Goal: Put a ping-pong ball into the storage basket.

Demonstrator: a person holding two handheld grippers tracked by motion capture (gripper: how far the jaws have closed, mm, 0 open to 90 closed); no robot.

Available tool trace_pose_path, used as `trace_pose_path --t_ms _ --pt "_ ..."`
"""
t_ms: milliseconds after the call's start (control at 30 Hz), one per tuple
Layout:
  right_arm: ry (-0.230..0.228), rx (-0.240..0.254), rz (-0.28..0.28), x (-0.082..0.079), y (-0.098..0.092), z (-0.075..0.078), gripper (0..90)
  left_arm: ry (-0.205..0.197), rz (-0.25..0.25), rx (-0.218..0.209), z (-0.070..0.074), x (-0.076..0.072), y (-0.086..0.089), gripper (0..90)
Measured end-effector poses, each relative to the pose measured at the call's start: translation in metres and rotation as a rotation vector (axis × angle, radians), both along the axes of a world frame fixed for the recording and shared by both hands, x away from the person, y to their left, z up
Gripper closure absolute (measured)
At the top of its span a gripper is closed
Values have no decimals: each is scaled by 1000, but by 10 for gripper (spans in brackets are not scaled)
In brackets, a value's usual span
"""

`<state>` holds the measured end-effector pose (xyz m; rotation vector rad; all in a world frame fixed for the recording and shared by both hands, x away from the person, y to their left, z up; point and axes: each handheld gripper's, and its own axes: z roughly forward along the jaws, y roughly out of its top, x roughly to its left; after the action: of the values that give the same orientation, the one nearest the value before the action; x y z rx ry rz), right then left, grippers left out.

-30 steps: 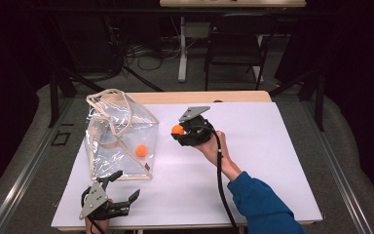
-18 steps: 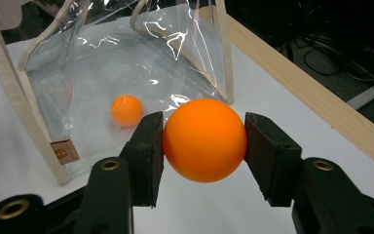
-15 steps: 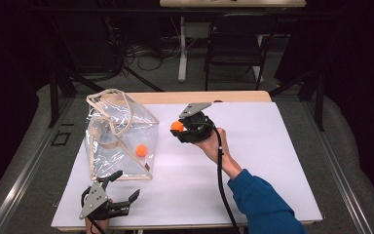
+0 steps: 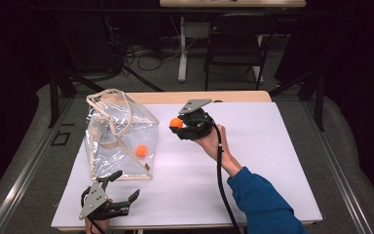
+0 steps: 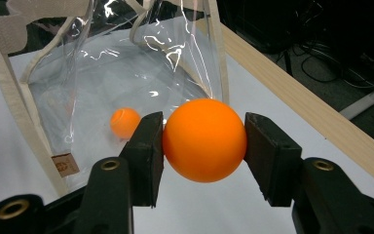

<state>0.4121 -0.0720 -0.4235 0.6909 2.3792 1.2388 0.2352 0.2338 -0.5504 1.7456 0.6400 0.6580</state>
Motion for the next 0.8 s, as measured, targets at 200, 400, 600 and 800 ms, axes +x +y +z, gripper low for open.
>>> trace_pose_path --t_ms 200,400,600,800 --pt "-4 8 -3 1 -1 3 507 1 -1 0 0 0 0 158" --pt "-15 12 1 2 -1 8 507 0 1 -3 0 0 0 158" --pt "-18 17 0 4 -1 10 507 1 -1 -1 0 1 0 158" --pt "-18 20 -1 5 0 12 507 -1 0 2 0 0 0 158"
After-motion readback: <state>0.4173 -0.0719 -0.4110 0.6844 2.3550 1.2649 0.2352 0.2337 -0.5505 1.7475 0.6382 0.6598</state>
